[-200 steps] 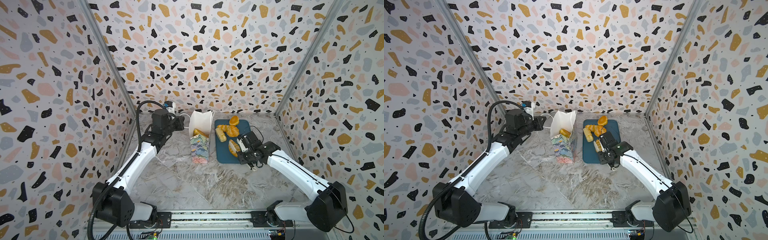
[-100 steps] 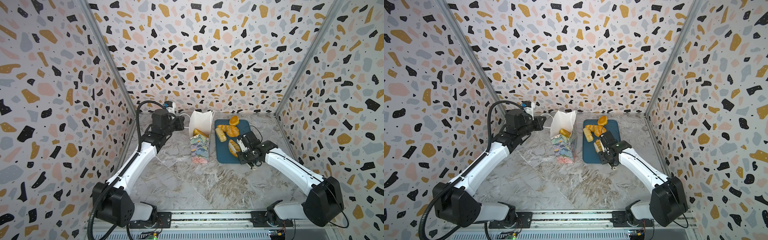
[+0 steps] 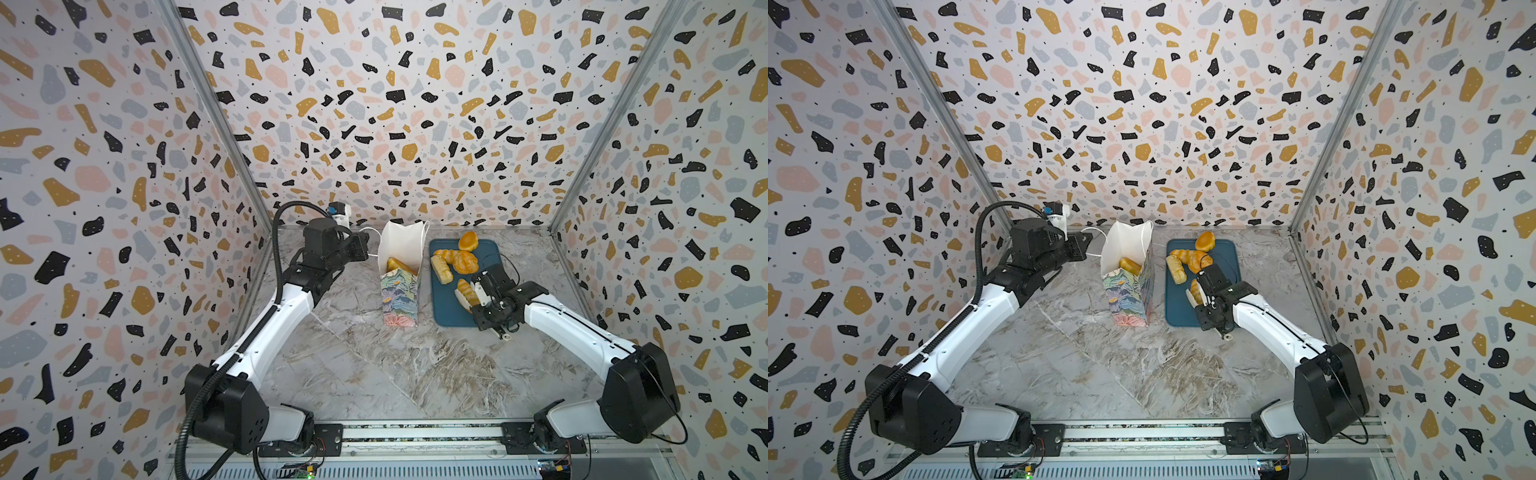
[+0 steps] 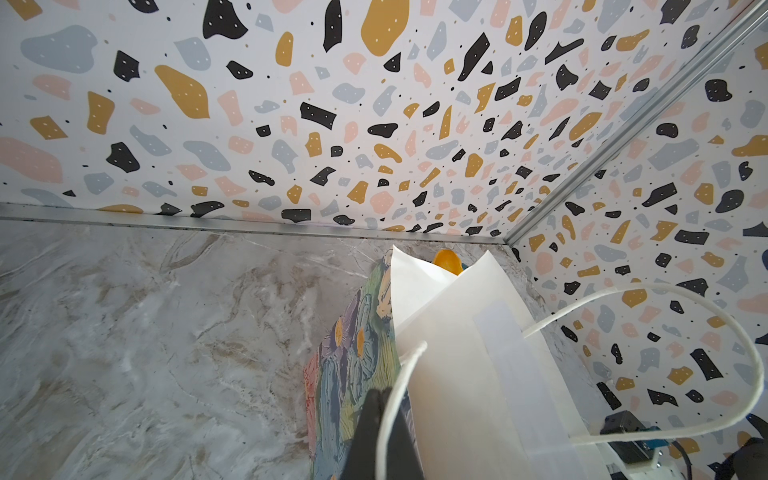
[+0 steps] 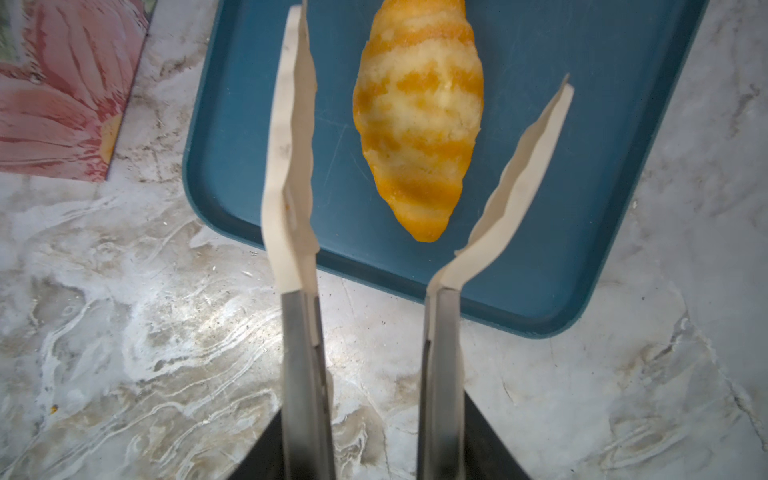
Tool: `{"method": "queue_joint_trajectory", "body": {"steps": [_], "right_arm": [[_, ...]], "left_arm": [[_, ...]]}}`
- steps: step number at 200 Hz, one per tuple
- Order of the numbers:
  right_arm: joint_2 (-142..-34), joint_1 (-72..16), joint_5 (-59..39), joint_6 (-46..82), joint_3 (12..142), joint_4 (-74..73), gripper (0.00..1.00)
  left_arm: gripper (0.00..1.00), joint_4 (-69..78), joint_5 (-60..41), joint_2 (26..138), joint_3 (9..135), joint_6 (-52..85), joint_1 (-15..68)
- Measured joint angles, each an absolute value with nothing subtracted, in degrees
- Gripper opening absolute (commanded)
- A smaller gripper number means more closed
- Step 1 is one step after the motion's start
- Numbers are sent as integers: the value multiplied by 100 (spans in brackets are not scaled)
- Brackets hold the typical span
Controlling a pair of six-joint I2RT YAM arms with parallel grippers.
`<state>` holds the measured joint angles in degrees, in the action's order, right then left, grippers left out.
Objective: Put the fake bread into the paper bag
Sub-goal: 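Move the open tongs over the striped croissant on the tray with the right gripper, then close the tongs around the striped croissant with the right gripper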
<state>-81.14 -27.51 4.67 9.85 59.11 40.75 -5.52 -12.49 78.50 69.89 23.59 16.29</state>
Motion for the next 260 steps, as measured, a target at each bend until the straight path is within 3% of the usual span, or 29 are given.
{"method": "queue_joint_trajectory", "body": {"steps": [141,260], "right_arm": [[-8709,-2698,458,858,5887,3889,44],[-8892,-2696,471,803,5920,3839,19]], "left_arm": [[0,-554,-1249,7856,6989,2359,1629],[0,-552,-1251,7911,6989,2359,1629]]}}
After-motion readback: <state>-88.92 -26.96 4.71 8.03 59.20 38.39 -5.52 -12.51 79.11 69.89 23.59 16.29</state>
